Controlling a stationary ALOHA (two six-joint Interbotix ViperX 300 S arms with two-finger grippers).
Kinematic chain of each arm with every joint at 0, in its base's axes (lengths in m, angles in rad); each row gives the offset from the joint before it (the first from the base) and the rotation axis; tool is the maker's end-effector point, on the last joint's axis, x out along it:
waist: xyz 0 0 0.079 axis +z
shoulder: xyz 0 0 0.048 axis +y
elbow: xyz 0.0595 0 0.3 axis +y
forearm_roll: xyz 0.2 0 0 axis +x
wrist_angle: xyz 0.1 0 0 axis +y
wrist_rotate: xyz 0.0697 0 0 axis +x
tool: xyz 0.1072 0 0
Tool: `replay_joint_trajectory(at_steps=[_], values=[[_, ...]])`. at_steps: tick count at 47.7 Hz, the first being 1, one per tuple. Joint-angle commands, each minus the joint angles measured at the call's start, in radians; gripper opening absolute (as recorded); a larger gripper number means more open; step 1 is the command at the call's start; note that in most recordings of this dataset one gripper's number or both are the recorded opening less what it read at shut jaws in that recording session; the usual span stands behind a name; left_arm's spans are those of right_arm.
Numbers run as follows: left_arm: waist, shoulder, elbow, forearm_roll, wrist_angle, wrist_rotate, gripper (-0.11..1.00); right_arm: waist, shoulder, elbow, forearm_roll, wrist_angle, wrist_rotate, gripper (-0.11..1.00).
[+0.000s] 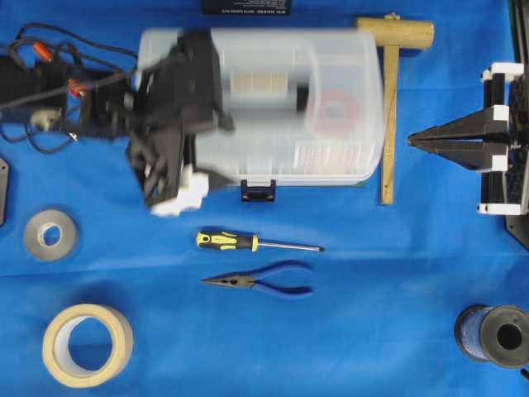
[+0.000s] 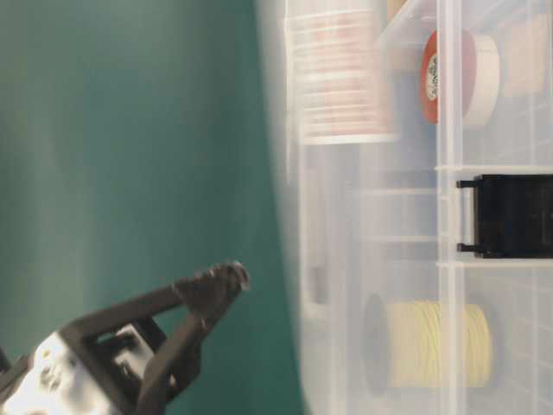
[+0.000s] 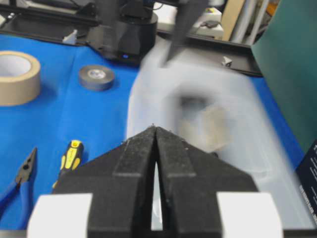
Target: Close the tool box with the left arm.
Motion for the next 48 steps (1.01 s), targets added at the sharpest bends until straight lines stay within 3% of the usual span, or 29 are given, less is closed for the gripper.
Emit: replay_joint_trajectory(at_steps=[1,10,19,29,39,48], values=[[-0.041,-0.023,-0.018,0.002,0.032,-0.04,0.91,-0.002,0.003,-0.012,0.002,-0.005,0.0,0.0],[-0.067,-0.072,-0.037,0.009,0.046,-0.046,0.91,-0.002,0.002,-0.014,0.0,-0.003,0.0,0.0],[-0.052,-0.198,0.035,0.018,-0.064,0.025,0.9,-0.002,-0.006,-0.015,0.0,-0.002,0.002,0.0],[-0.032,-0.428,0.222,0.018,-0.295,0.092,0.9,-0.002,-0.02,-0.017,0.0,-0.002,0.002,0.0],[-0.032,-0.678,0.448,0.017,-0.477,0.098,0.9,-0.002,-0.026,-0.018,-0.002,-0.002,0.0,0.0],[-0.032,-0.851,0.647,0.015,-0.563,0.101,0.9,-0.002,-0.026,-0.018,-0.009,-0.005,0.0,0.0]])
